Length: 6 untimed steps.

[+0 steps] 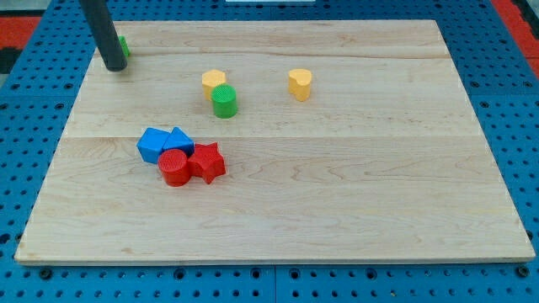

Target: Slide green star slightly to the right side

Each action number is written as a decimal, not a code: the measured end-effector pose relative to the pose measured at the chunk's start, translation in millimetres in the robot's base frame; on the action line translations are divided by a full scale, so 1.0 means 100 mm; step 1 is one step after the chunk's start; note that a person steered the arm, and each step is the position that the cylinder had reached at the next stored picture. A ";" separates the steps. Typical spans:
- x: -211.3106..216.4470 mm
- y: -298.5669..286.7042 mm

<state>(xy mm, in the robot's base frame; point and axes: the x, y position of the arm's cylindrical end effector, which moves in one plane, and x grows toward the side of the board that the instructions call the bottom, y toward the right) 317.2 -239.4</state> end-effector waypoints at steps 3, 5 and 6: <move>-0.40 -0.26; -0.34 0.04; 0.21 0.27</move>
